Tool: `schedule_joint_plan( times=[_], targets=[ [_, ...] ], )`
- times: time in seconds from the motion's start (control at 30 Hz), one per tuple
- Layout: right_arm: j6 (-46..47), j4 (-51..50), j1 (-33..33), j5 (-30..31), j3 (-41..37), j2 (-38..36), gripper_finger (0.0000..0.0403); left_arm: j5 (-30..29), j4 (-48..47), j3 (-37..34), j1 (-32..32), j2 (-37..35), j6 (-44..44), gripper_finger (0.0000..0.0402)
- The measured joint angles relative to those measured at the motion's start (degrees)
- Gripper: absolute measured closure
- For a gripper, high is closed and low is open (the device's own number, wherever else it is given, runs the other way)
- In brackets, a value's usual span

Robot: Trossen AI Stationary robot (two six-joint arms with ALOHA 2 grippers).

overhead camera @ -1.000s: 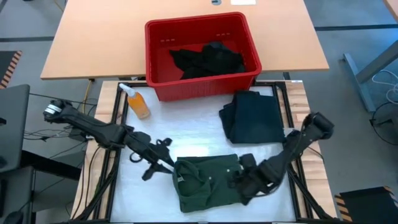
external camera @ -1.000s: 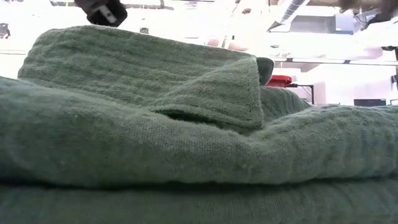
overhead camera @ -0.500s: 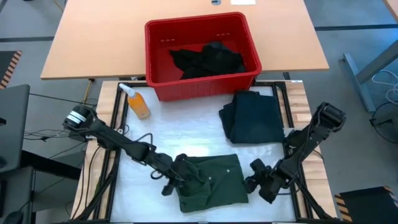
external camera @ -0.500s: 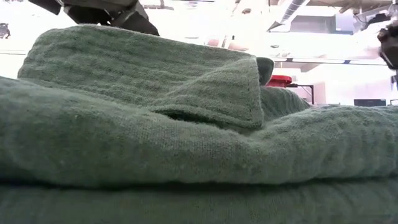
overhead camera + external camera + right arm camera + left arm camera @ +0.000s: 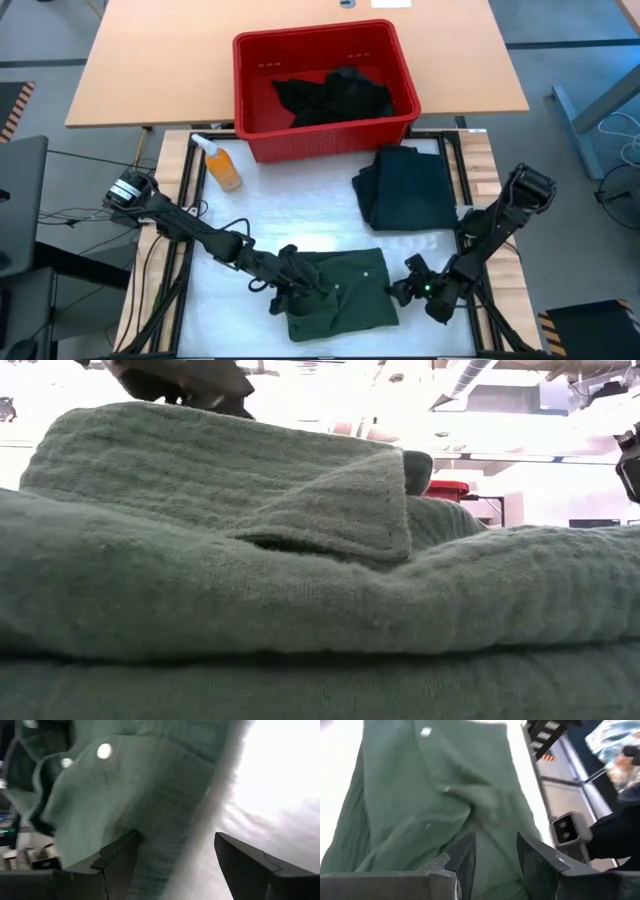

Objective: Fold laundry
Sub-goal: Stack the green polo shirt on top of the dark blue pants

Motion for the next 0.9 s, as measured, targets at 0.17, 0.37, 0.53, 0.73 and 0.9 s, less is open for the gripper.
schedule_joint_plan(
  times=[0.17,0.37,0.53,0.73,0.9],
  targets=[
    [1.9,4.6,1.8,5.9,0.0,0.0,0.0111,-0.1,-0.8,0.0,0.0,0.0,1.0,0.0278],
    [2.3,4.7,0.9,11.0,0.0,0.0,0.0111,2.4,-4.3,0.0,0.4,0.0,4.3,0.0281],
    [1.5,4.8,-3.1,7.5,0.0,1.1,0.0111,5.3,-9.6,0.0,1.5,-2.1,1.4,0.0281],
    [0.5,5.4,-6.7,0.8,1.3,6.6,0.0111,1.9,-23.3,0.0,0.5,-10.0,-7.2,0.0281],
    [-0.3,5.2,-6.9,0.4,3.9,9.2,0.0111,-6.2,-29.4,0.0,-5.2,-12.3,-32.5,0.0281]
  ],
)
